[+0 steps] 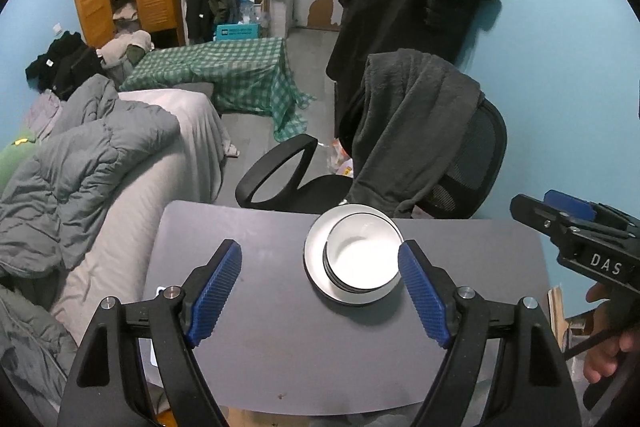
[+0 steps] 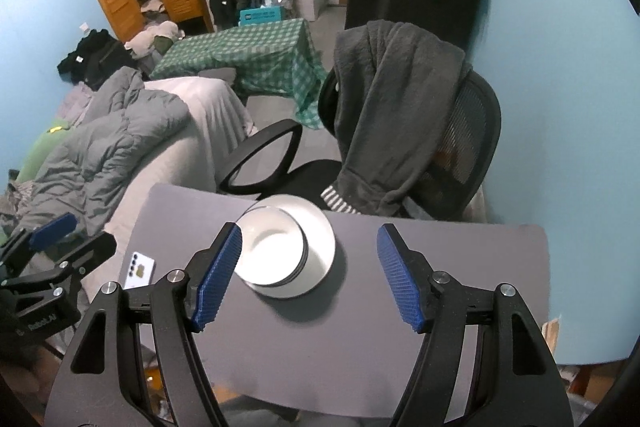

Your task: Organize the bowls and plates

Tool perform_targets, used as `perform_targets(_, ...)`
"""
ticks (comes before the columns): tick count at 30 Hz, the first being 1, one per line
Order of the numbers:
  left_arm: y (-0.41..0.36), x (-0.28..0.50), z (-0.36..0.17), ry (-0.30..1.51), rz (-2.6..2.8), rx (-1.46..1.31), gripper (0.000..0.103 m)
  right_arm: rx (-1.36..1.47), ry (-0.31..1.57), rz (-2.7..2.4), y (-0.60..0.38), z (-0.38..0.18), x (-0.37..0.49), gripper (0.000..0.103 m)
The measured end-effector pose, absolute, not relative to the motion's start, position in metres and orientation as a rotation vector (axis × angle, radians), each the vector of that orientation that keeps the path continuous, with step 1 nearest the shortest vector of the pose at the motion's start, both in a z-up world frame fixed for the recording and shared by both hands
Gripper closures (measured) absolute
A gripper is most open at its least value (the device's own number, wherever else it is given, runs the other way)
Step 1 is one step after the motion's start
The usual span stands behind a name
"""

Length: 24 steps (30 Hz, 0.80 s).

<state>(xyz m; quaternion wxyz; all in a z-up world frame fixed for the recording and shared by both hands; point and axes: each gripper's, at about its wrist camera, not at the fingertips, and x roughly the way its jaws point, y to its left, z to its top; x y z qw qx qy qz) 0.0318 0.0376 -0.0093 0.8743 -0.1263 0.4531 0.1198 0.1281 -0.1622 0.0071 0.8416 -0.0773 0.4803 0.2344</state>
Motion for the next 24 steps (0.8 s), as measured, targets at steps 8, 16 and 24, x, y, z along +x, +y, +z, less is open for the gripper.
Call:
perform_targets(8,0.036,0.026,-0.011,0.959,0.238,-0.266,0.021,-0.149,1.018,0.488,-0.165,0.008,0.122,0.034)
perform_targets(16,0.034,0.024,-0.013,0.967,0.225,-0.267,0.021,-0.173,1.028,0.482,-0.163,0.005,0.114,0.034)
perform_targets(24,0.032,0.022,-0.013,0.971,0.216,-0.271,0.021,-0.159,1.025,0.485,-0.165,0.005,0.108,0.034)
